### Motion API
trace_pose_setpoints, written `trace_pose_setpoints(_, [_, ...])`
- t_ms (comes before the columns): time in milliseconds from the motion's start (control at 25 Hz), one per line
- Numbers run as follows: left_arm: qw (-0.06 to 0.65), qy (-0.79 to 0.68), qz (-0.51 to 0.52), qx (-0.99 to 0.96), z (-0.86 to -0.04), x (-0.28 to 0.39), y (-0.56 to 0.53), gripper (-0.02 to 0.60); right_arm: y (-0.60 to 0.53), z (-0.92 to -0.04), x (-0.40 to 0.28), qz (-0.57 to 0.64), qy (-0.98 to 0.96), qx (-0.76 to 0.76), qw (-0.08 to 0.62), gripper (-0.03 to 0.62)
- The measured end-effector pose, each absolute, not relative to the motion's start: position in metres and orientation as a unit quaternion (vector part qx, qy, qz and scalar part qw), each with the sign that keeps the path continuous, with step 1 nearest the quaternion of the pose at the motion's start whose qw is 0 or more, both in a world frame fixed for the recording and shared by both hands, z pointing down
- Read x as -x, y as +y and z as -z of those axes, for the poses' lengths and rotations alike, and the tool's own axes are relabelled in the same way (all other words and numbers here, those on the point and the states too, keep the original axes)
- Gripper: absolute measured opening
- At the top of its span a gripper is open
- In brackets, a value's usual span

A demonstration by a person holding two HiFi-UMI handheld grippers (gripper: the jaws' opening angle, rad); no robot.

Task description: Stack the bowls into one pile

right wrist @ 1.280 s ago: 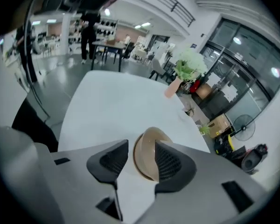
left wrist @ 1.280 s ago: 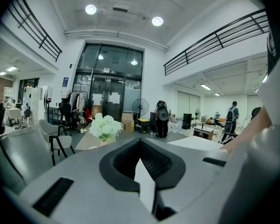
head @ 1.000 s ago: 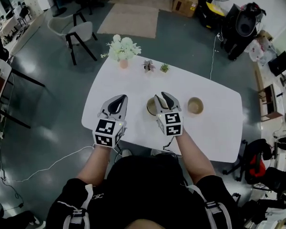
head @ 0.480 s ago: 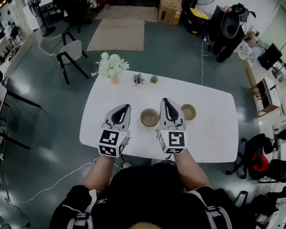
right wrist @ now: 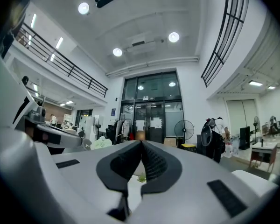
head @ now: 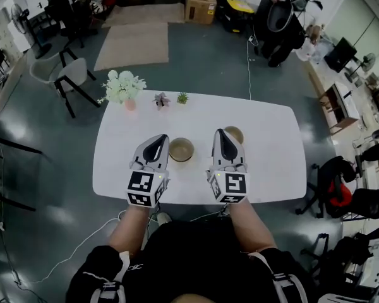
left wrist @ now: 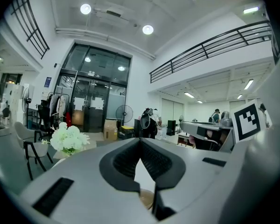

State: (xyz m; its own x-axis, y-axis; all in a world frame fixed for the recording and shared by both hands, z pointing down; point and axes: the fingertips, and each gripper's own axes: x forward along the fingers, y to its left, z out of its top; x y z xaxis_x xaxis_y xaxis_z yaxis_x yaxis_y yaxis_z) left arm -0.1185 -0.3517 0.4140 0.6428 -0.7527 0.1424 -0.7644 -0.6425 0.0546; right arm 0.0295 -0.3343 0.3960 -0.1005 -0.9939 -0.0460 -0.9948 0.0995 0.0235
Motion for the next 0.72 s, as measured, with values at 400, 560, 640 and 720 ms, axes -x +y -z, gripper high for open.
trace_pose_setpoints(400, [0.063,-0.471,-0.021,-0.880,-0.425,-0.094,-0.301,0.012,-0.291,-0.412,-0.238,-0.026,0.781,0.624,0.035,0.015])
trace_pose_setpoints(560, [0.107,-0.490,0.004,-0.865,-0.434,-0.194,-0.263,0.012,-0.268,-0.418,-0.321,-0.028,0.812,0.583,0.009,0.015])
trace_pose_setpoints(640, [0.074,-0.502,-0.013,-0.862,-0.423,-0.221,-0.249,0.012,-0.260,-0.409,-0.344,-0.034,0.819,0.573,0.010,0.015])
trace_pose_setpoints(720, [0.055,-0.509,-0.024,-0.859,-0.414,-0.233,-0.242,0.012,-0.250,-0.400,-0.354,-0.037,0.821,0.569,0.025,0.015])
